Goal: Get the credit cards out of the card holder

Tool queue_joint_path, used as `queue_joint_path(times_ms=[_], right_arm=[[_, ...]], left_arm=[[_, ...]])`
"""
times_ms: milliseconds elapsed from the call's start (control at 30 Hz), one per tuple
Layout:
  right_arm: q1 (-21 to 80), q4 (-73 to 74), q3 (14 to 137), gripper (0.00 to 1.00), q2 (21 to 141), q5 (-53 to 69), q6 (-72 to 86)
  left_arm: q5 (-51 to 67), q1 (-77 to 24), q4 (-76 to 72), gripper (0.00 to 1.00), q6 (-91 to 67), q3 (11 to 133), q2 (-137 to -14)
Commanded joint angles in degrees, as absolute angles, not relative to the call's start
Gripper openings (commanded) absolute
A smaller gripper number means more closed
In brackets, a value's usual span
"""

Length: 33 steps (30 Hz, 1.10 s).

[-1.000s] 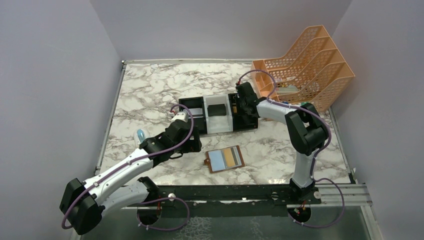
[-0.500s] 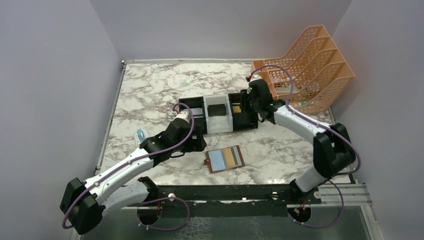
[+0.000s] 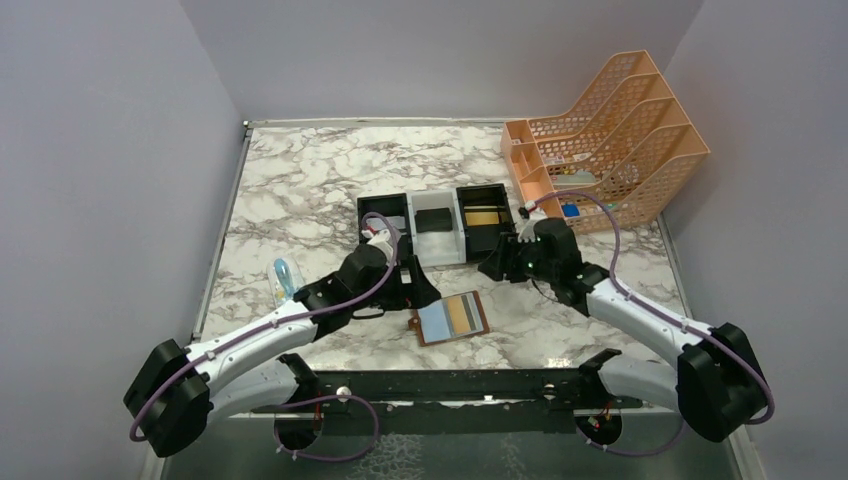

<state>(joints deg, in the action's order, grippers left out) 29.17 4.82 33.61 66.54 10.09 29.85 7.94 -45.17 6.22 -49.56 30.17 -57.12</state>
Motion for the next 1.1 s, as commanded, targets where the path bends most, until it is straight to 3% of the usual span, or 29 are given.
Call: queue_joint_path(times_ms=[0, 167, 500, 833, 1067], right_arm=[[29.3, -4.7, 26.4, 0.48, 62.2, 24.3, 36.1], [29.3, -5.0, 24.1, 0.38, 64.9, 30.6, 37.5], [29.4, -4.4, 25.2, 0.33, 74.3, 35.7, 34.5], [29.5, -7.1, 25.3, 0.19, 82.4, 36.5, 34.9], [29.5, -7.6, 23.9, 0.15, 84.2, 35.7, 35.3]], left_arm=[[8.7, -48.4, -5.0, 0.85, -55.6, 28.7, -59.9], [5.7, -52.7, -8.5, 0.83, -57.3, 29.1, -64.2], [2.9, -54.7, -16.0, 0.74, -62.6, 25.9, -70.6], [3.3, -55.2, -17.0, 0.54, -62.4, 27.7, -78.1], [2.8, -55.2, -18.7, 0.44, -63.2, 26.4, -81.1]])
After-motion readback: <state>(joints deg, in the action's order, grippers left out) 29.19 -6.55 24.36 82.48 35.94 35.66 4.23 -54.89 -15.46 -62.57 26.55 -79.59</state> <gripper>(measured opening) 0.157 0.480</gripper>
